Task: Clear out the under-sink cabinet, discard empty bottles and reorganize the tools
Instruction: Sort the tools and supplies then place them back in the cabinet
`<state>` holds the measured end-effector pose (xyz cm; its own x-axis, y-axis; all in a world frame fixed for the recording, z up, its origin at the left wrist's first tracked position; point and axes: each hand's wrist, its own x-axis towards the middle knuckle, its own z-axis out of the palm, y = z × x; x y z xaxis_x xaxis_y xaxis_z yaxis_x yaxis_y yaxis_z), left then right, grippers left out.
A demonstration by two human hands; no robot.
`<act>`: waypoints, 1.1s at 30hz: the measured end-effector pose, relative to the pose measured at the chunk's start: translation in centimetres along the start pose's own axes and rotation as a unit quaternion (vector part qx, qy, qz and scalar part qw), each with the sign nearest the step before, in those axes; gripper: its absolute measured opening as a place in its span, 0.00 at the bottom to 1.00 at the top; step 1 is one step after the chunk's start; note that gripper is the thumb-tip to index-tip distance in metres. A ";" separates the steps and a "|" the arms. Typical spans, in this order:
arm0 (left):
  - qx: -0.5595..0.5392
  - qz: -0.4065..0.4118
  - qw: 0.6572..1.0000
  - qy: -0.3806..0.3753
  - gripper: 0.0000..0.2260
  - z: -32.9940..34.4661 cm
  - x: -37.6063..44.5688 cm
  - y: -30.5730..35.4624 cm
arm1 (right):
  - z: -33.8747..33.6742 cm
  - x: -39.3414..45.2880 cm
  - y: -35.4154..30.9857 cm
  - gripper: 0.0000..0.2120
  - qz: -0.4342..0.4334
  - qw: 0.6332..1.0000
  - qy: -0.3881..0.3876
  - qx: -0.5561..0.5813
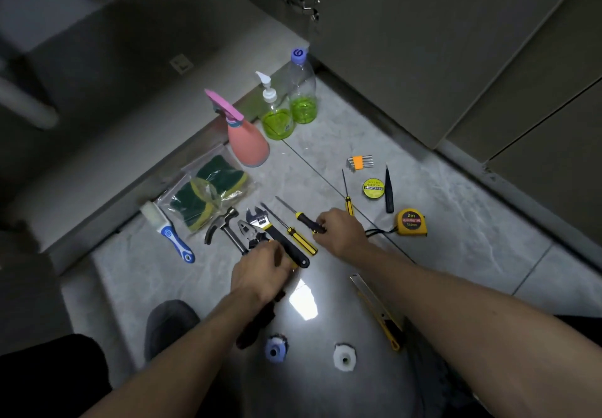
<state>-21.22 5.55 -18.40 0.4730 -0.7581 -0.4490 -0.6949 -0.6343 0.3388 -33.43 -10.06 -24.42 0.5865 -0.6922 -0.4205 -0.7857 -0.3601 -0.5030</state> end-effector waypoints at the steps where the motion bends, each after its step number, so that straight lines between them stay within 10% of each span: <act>1: 0.007 -0.002 1.000 0.002 0.06 -0.4 1.2 0.2 | 0.1 0.0 0.1 0.07 -0.005 1.000 -0.005 0.007; 12: 0.019 0.123 0.992 0.008 0.09 -0.5 10.6 5.7 | -0.8 -7.5 5.1 0.03 0.077 0.975 0.159 0.139; 19: 0.191 0.321 0.926 -0.051 0.20 1.7 14.6 11.6 | 0.6 -11.6 8.4 0.09 0.128 0.988 0.088 0.022; 33: 0.234 0.347 0.905 -0.084 0.16 0.8 15.0 6.9 | 0.1 -9.5 8.1 0.08 0.138 0.977 0.155 0.059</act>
<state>-19.37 -10.13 -23.47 -0.2259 -0.8905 -0.3950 -0.9646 0.1480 0.2182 -45.37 -6.35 -24.63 0.2544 -0.9150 -0.3132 -0.8666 -0.0720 -0.4937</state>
